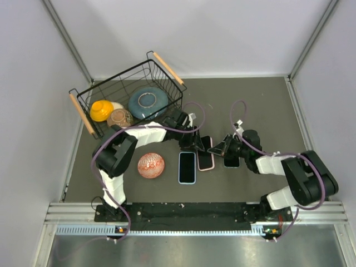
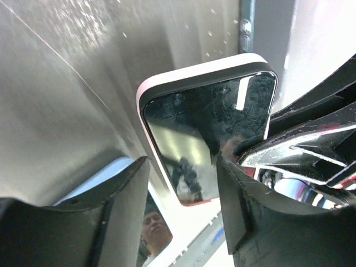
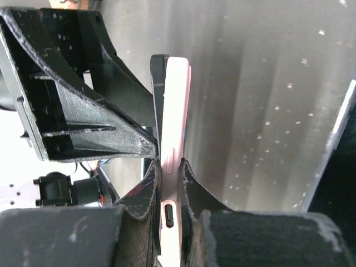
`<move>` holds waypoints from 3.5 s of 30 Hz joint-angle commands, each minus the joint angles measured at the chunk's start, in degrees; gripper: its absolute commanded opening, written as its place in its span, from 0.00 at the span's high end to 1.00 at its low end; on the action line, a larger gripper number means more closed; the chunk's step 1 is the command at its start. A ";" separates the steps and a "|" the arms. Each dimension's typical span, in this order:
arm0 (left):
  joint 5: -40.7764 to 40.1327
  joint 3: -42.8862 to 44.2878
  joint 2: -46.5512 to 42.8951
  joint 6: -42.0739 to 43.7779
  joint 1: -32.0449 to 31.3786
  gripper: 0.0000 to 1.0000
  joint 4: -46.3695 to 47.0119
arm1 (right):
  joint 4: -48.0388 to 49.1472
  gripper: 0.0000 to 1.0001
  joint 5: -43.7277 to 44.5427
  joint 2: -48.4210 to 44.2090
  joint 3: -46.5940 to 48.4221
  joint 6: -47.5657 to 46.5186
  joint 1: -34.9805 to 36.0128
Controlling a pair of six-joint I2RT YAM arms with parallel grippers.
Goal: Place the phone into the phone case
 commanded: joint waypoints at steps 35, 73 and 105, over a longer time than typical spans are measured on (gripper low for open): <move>23.79 -14.68 -33.44 -14.10 4.49 0.73 33.95 | 30.89 1.00 -23.91 -27.69 -4.08 14.91 -2.13; 22.91 -21.19 -32.91 -31.24 3.53 0.74 47.66 | 53.48 0.99 -20.66 -16.18 -3.38 28.01 -2.04; 22.73 -20.57 -33.35 -29.40 3.79 0.48 42.03 | 55.50 1.00 -22.15 -13.80 -2.06 29.95 -2.04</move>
